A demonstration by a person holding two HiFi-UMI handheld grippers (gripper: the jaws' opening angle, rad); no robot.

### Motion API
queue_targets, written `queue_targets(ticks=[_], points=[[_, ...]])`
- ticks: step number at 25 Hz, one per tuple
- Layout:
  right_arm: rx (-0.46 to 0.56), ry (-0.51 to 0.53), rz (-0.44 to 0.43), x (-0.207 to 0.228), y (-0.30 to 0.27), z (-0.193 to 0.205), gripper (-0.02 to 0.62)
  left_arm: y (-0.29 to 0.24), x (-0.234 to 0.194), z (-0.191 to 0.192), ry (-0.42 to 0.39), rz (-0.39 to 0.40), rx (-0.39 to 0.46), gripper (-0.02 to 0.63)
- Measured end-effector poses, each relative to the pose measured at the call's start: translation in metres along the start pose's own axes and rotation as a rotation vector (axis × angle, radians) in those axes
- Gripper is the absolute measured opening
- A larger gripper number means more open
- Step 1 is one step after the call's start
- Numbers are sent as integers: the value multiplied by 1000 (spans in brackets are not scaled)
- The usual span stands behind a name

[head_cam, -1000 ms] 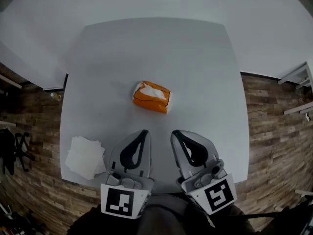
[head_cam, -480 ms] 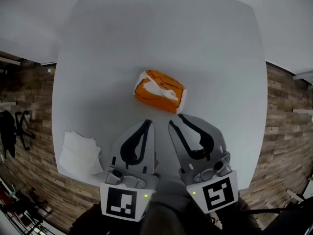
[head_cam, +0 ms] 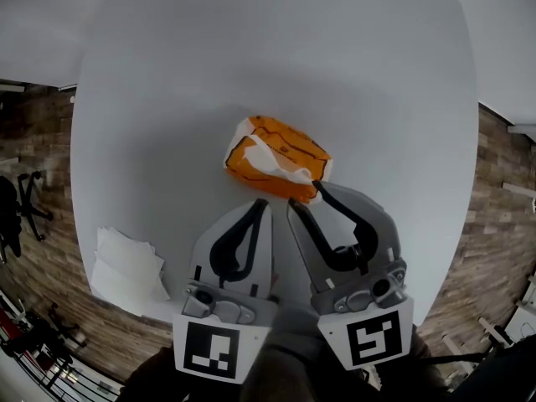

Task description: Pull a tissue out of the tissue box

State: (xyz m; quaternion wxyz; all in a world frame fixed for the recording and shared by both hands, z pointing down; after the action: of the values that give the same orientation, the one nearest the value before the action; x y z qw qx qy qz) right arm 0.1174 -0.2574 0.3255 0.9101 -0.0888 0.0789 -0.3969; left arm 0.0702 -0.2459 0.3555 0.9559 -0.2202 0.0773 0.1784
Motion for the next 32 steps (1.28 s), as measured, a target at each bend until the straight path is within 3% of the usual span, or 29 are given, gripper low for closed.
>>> queue_targets(ticks=[5, 19, 29, 32], points=[[-30, 17, -20, 4, -13, 14, 121, -10, -4, 11, 20, -1, -29, 0], [-110, 16, -52, -1, -28, 42, 117, -22, -13, 22, 44, -2, -60, 0], [-153, 21, -39, -1, -33, 54, 6, -23, -17, 25, 61, -6, -73, 0], [-147, 11, -43, -2, -33, 54, 3, -25, -16, 28, 59, -2, -78, 0]])
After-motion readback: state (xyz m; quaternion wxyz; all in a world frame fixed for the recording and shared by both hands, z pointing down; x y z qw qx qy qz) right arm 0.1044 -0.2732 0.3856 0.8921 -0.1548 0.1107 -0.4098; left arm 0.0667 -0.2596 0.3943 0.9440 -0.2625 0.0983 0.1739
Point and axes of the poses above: the fingertips, and each gripper's own axes: y backward along the fingers, x to its right, z out of its underside, the point moved 1 cm from there along y, backward along the fingers, and after that the axes turned 5 degrees about -z, right-handed, at the moved point
